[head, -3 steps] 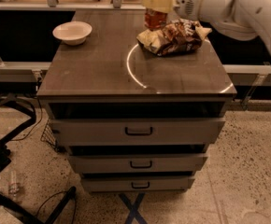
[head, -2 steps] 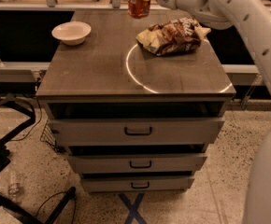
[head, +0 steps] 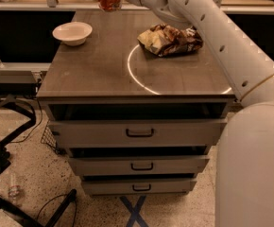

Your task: Place coke can into paper bowl

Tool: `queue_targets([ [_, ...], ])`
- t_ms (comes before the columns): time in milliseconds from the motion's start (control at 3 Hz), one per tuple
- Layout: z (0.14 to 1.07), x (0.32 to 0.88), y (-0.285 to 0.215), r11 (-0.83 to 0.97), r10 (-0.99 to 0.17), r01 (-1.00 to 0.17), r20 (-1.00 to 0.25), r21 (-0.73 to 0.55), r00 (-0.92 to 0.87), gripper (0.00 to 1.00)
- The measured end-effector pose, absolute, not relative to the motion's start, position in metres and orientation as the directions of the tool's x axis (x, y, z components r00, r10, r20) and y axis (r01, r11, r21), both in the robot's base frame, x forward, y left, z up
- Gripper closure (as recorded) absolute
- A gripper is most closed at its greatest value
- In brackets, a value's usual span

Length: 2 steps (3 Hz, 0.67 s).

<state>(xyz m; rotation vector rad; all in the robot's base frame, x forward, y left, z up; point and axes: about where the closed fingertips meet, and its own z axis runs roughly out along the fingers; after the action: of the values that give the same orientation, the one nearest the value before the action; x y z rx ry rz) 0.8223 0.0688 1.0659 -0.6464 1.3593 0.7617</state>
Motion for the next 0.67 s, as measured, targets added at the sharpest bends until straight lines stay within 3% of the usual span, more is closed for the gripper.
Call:
queue_targets([
  [667, 1.065, 0.829, 0.083, 0.608, 0.078, -0.794, -0.995, 0.001, 0.059, 1.00],
])
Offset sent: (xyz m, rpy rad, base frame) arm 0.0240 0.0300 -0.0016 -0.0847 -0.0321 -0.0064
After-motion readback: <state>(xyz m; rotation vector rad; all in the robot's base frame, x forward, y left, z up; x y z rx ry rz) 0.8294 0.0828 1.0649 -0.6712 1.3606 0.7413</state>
